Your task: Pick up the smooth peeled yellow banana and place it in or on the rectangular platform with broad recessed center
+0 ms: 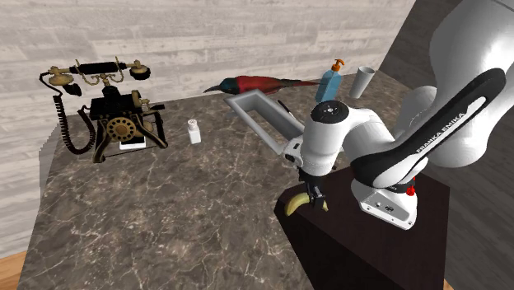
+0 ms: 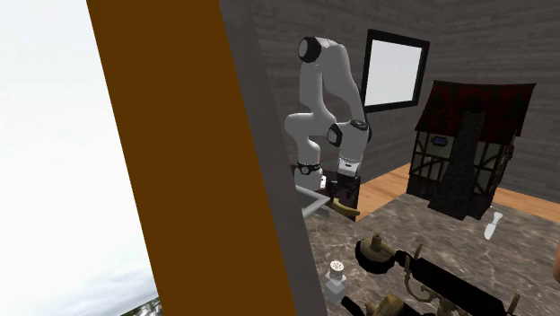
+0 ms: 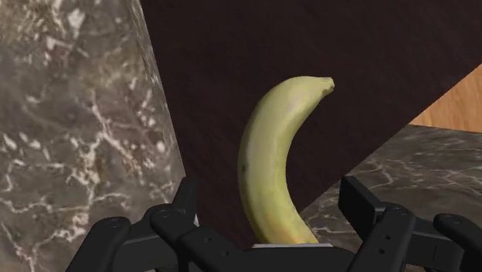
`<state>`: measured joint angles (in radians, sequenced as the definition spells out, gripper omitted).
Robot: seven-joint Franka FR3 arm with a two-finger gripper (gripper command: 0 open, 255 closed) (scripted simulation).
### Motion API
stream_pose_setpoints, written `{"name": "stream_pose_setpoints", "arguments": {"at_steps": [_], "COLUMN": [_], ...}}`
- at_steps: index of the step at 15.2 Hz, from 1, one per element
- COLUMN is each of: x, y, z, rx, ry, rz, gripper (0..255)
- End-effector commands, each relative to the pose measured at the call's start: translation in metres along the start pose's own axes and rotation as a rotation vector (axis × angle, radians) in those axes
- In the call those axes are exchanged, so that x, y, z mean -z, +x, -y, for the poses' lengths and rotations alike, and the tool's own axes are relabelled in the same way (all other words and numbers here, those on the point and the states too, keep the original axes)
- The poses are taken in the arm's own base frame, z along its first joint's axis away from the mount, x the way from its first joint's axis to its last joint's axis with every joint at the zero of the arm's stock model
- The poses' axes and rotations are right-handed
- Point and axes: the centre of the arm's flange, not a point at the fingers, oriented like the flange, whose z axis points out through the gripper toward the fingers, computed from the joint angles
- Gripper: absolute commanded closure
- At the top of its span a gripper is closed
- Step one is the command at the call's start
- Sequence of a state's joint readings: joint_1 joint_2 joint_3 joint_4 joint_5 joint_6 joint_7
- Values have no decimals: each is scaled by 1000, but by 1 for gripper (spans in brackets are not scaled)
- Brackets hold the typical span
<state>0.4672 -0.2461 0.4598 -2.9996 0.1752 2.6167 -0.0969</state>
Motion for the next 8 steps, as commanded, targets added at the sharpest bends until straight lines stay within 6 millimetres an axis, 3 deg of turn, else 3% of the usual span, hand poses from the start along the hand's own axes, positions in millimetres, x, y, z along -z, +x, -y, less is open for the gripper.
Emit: {"name": "stream_pose_setpoints", "arguments": {"at_steps": [1, 5, 8], "x": [-11, -35, -35], "y": [-1, -1, -1], "z": [2, 2, 2], "rx": [10, 10, 10], "ry": [0, 0, 0], "rz": [5, 5, 5], "gripper": [0, 0, 0]}}
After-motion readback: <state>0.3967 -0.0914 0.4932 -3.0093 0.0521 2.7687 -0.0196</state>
